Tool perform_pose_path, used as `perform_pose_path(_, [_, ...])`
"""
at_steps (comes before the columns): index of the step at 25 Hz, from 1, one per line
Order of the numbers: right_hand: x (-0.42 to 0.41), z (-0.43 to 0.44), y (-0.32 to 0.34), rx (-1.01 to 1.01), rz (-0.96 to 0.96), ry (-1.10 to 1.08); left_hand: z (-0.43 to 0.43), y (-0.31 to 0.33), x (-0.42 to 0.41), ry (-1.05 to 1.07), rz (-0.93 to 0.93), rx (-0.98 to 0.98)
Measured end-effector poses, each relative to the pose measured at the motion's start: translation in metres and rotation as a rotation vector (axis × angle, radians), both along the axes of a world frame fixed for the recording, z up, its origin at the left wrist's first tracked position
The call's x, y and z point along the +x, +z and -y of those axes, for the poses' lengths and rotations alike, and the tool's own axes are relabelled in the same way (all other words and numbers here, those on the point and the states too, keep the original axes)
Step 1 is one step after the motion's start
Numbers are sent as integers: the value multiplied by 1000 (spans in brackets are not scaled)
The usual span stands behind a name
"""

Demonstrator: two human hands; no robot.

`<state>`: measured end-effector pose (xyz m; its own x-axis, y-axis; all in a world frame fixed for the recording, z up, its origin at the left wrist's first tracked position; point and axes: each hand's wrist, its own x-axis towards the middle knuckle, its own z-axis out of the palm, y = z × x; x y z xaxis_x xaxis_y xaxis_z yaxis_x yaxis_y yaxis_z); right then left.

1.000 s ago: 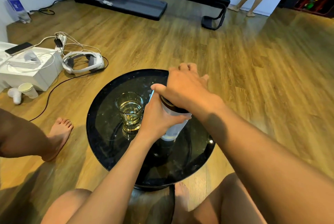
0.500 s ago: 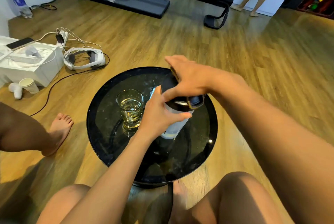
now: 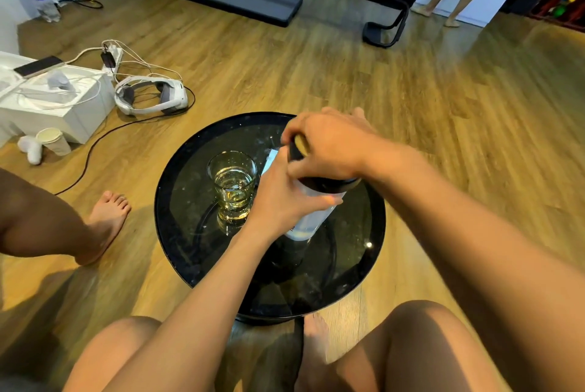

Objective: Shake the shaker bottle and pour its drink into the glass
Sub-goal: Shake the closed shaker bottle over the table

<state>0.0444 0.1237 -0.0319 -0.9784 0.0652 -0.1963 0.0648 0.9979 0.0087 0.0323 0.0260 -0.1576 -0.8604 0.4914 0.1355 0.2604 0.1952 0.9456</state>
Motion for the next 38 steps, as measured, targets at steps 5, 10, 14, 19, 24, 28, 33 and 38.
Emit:
perform_pose_path(5, [5,0,6,-17,51,-142,0,0,0,2,9,8])
perform_pose_path(10, [0,-9,24,-125,189,-33,-1,0,0,-8,2,2])
perform_pose_path(14, [-1,-3,11,20,102,-115,-1,-3,-2,-5,7,-27])
perform_pose_path(19, [-3,1,15,33,58,-47,-2,-6,-3,-2,18,8])
perform_pose_path(24, [-6,-3,15,-12,198,122,-1,-6,-1,-24,35,56])
perform_pose_path(28, [3,3,-2,29,-38,-27,-2,-6,-4,-18,32,14])
perform_pose_path(33, [0,-2,12,-43,144,-70,-2,-2,0,-15,47,43])
perform_pose_path(38, [9,4,1,-73,67,-98,-1,1,-1,-3,47,-22])
